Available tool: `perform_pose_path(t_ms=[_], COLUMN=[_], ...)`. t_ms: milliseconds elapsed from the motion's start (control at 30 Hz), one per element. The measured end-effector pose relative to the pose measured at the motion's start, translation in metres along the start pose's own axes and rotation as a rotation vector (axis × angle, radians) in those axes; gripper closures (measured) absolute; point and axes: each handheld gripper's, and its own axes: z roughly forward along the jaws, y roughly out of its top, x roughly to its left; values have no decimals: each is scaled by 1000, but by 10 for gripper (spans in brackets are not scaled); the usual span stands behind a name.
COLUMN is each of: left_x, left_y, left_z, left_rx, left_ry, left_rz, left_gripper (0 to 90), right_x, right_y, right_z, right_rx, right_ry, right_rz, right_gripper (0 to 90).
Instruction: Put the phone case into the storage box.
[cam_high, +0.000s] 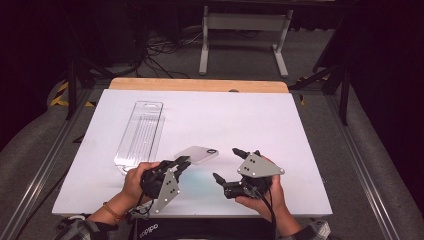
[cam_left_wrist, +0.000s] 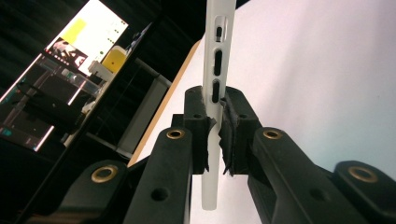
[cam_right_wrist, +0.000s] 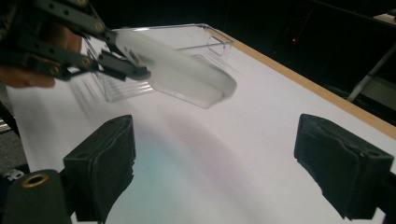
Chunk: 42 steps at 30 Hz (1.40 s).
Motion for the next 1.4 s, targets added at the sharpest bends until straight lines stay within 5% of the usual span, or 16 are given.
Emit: perform_pose_path(t_ms=[467,633,1400], left_x=[22,30,55], left_y=[-10,-13,-29], left_z=[-3,-4,-12], left_rx=[-48,-69,-108], left_ry=[-68,-95,-110], left_rz=[-218,-298,-464], left_gripper=[820,820,820], right_x=[-2,-4,-8], right_y=[-28,-34,-43], right_z=[4,5,9], right_rx=[9,15,32], right_ry=[-50,-59,-75], right_rz=[-81,-72,-69], right_gripper=[119,124,131])
